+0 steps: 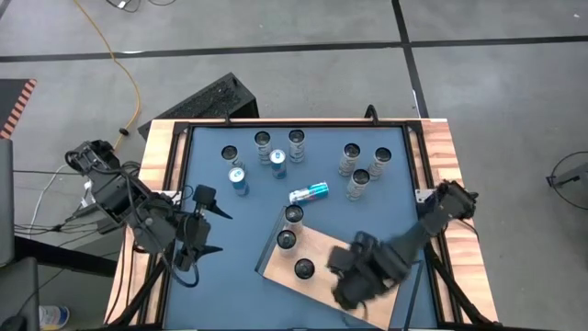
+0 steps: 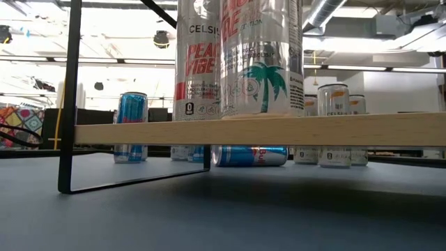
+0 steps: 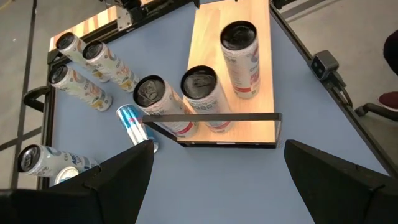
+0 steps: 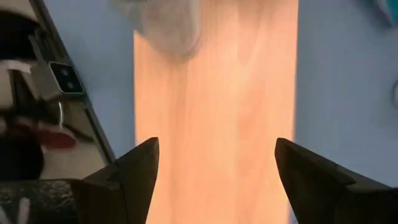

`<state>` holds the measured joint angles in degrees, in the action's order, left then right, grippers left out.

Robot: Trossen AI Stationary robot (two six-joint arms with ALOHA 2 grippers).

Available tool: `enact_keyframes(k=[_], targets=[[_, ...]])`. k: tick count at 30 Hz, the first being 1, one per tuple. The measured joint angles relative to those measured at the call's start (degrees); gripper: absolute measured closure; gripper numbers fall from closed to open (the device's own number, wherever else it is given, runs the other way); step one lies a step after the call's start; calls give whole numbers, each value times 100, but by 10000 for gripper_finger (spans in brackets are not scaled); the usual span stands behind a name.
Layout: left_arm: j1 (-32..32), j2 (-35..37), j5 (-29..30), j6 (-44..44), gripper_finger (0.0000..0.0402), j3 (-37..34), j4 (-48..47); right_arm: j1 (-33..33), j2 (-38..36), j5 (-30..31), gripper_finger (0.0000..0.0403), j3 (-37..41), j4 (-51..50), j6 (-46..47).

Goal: Place canned beverage on shelf
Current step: Put the white pink soda can aligned with the other white pink soda cans on the shelf

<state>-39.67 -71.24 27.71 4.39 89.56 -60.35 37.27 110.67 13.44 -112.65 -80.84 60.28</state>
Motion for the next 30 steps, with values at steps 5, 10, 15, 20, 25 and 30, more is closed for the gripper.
enact_keyframes(k=[5, 10, 15, 20, 25, 30], targets=[[-241, 0, 436, 90, 54, 0, 6, 582, 40, 1563, 119, 637, 1121, 1297], [-502, 0, 1292, 299, 54, 0, 1, 825, 19, 2678, 190, 1284, 2335, 1648], [-666, 0, 1722, 599, 54, 0, -20, 798, 13, 2708, 308, 1794, 2902, 1776], [-872, 0, 1984, 903, 54, 0, -87, 762, 19, 2740, 393, 2177, 3298, 1782], [-982, 0, 2230, 1027, 54, 0, -197, 621, 20, 2749, 391, 2343, 3342, 1759], [-983, 0, 2382, 1046, 54, 0, -213, 452, 24, 2742, 401, 2401, 3383, 1457]])
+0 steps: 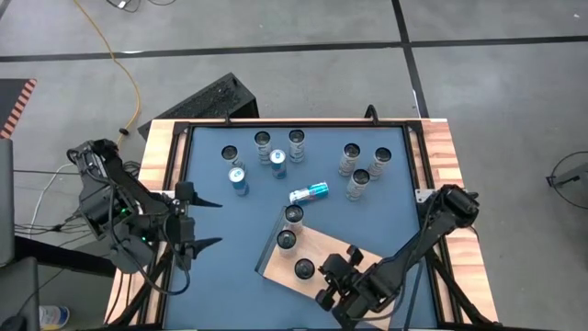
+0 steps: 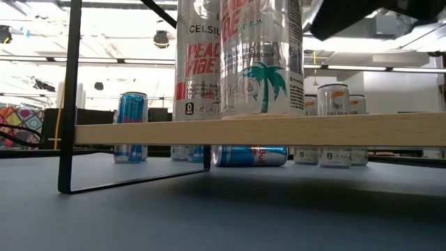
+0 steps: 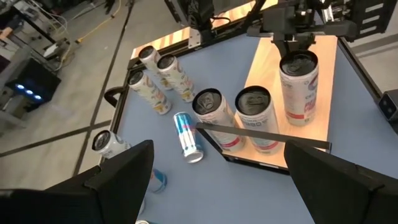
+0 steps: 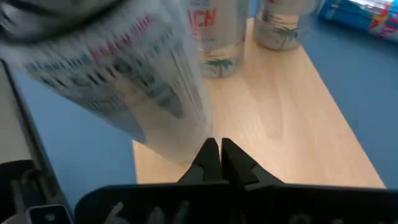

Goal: Place canned beverage on shelf
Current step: Put the white pink soda can aligned with the other white pink soda cans on the shelf

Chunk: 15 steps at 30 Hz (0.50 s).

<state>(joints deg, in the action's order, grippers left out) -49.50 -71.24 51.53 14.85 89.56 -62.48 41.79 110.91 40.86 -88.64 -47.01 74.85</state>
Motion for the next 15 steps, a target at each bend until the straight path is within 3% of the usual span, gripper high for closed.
enact_keyframes(k=[15], targets=[[0, 0, 17, 65, 54, 0, -174, -590, -2, -43, 403, -2, 513, -1382]])
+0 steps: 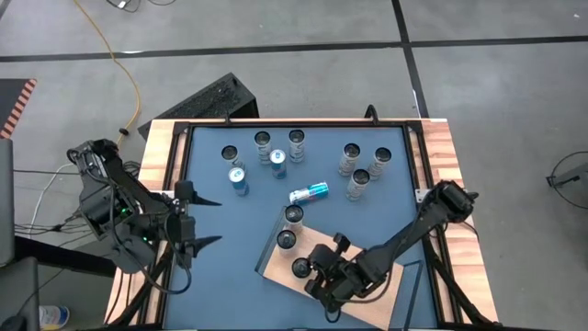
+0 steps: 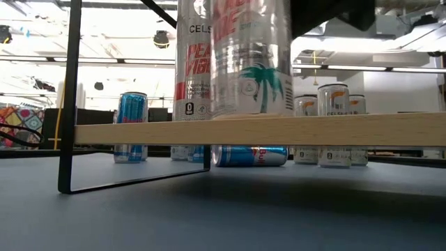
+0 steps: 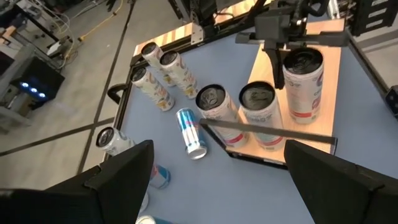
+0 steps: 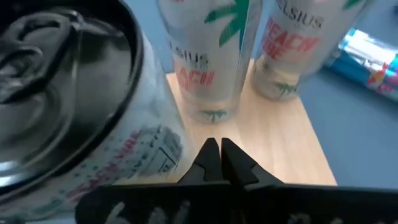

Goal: Place canned beverage on shelf
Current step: Put the white pink soda can aligned with the other white pink soda cans on the shelf

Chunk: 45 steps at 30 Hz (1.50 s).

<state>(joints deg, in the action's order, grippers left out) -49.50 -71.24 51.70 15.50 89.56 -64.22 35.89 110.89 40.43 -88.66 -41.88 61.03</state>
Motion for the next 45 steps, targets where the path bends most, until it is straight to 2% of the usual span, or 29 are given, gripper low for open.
enact_keyframes(k=[5, 9, 14, 20, 25, 32, 45], targets=[[2, 0, 1, 155, 54, 0, -162, -122, 0, -5, 403, -4, 338, -441], [2, 0, 7, 168, 54, 0, -207, -127, 0, -14, 403, -4, 193, -356], [2, 0, 27, 169, 54, 0, -250, -35, 0, 77, 403, -4, -86, 170], [-69, 0, 277, 305, 54, 0, -378, 414, 0, 700, 403, -4, -502, 1271], [-276, 0, 507, 417, 54, 0, -405, 665, 104, 1109, 403, -15, -173, 1678], [-456, 2, 810, 624, 54, 0, -409, 661, 370, 1067, 403, -10, 187, 1660], [-463, 2, 814, 775, 54, 0, -464, 707, 476, 909, 403, -9, 418, 1566]])
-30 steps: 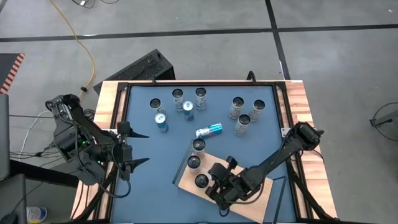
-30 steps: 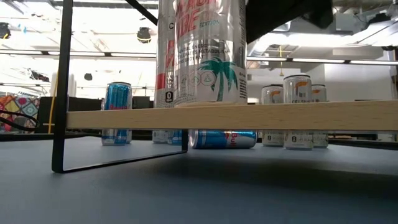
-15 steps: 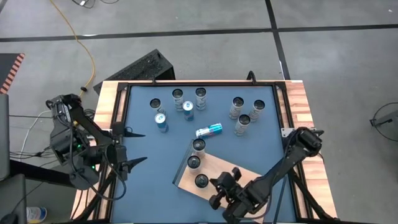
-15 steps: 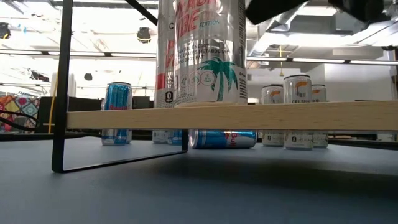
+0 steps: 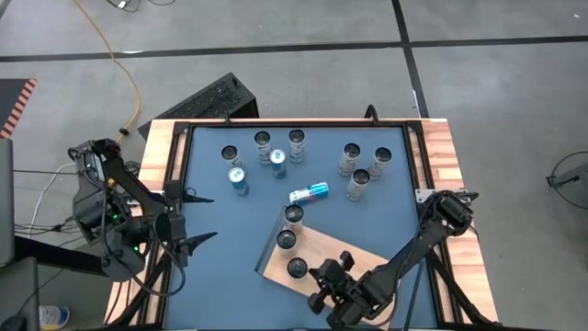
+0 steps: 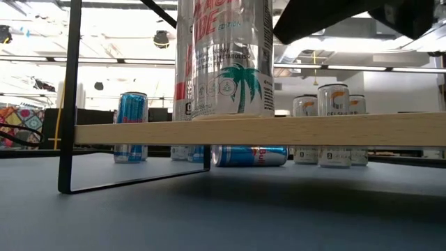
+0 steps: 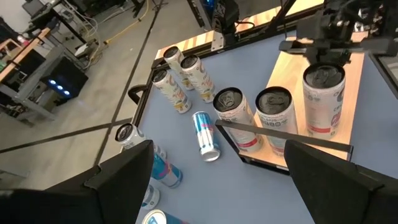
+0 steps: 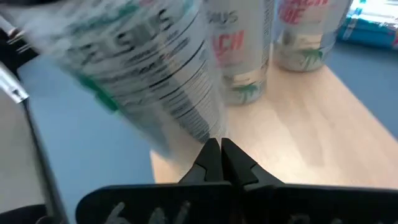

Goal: Place canned beverage on shelf
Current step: Put the white pink soda can aligned with the other white pink soda cans on the shelf

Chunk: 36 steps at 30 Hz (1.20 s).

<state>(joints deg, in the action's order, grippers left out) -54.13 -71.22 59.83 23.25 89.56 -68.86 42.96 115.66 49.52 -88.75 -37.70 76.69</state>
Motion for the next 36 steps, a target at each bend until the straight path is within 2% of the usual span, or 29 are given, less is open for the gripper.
enact_keyframes(k=[8, 17, 27, 33, 36], targets=[[0, 0, 63, 2, 54, 0, -77, 26, 0, 7, 403, 0, 58, 65], [0, 0, 74, 5, 54, 0, -79, -186, 0, -35, 403, 0, 399, -605], [0, 0, 86, 2, 54, 0, -118, -422, -2, -202, 403, 0, 411, -837], [0, 0, 85, 6, 54, 0, -120, -370, -2, -319, 403, 0, 403, -817], [0, 0, 83, 6, 54, 0, -120, -147, -2, -113, 403, 0, 395, -568]])
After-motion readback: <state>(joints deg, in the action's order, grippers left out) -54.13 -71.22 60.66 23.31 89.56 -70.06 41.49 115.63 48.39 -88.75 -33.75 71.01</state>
